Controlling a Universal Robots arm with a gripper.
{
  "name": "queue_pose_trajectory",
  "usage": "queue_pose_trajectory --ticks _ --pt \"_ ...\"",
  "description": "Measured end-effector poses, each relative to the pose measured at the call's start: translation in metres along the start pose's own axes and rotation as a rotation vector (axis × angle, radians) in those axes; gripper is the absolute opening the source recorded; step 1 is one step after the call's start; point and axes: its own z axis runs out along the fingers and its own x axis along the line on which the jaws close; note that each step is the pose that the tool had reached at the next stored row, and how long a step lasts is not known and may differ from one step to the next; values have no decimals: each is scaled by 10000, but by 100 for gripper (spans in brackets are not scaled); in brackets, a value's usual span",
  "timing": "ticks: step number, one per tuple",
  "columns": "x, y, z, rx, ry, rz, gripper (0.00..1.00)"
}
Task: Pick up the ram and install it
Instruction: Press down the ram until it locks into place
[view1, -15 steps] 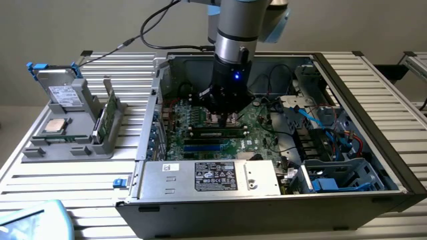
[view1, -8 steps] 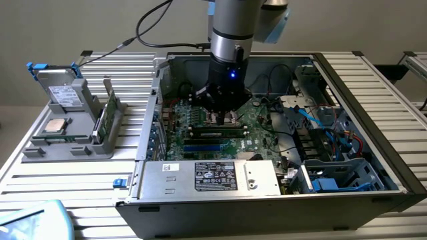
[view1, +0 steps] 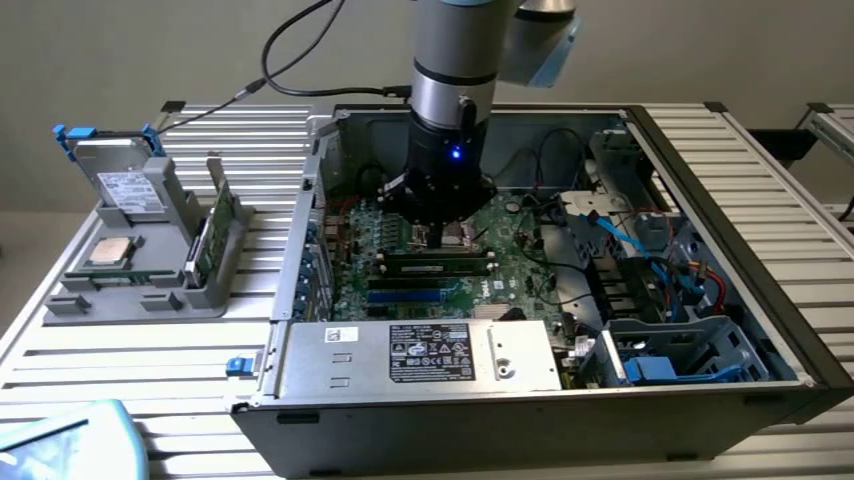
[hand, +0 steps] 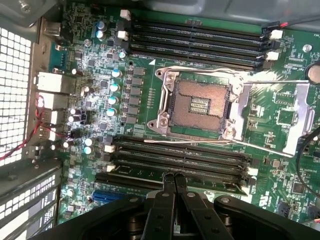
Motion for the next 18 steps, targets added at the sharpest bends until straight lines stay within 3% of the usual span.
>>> queue_pose_trajectory --ticks 5,7,11,14,18 --pt "27 -130 -18 -39 -5 -2 10" --pt "34 -176 -24 -80 -11 -4 10" --pt "18 -186 -31 -198 -26 6 10" --pt "11 -189 -38 -335 -43 3 10" --pt "11 -190 -39 -337 -44 3 10"
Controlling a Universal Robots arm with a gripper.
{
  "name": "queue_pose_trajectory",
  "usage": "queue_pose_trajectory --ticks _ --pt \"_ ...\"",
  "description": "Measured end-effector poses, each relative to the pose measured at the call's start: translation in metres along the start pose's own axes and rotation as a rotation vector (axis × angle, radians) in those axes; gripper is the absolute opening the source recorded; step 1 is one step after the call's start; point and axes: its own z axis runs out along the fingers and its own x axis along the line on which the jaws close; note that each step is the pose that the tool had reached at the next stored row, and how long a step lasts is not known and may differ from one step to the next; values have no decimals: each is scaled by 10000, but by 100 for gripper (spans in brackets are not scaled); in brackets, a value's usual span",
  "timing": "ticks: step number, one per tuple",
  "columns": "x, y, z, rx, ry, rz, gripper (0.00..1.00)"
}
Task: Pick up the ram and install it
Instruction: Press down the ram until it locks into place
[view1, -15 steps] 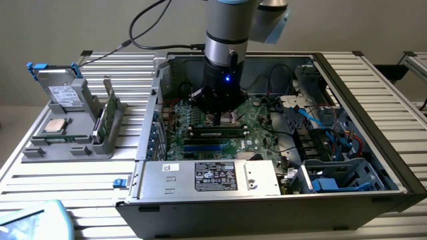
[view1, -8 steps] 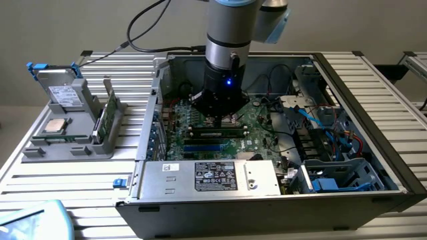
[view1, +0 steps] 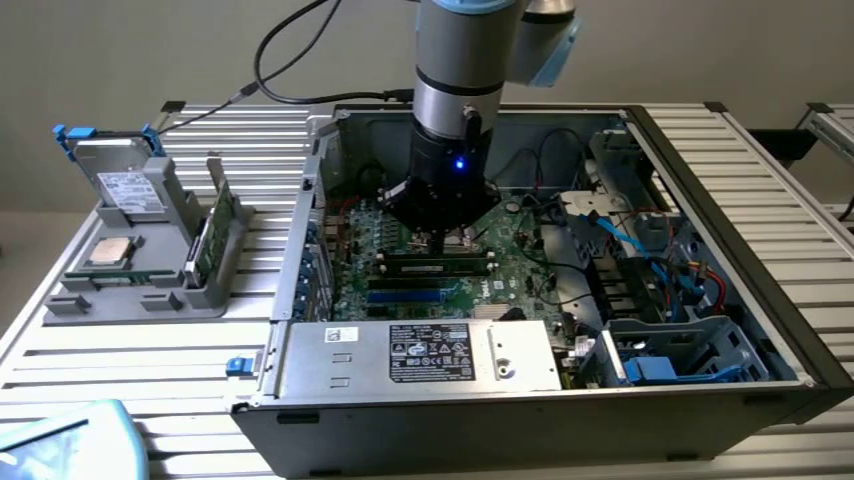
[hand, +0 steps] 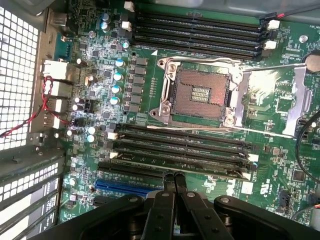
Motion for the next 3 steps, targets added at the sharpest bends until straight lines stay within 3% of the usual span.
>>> queue_pose_trajectory --ticks 3 --pt "0 0 0 0 0 0 10"
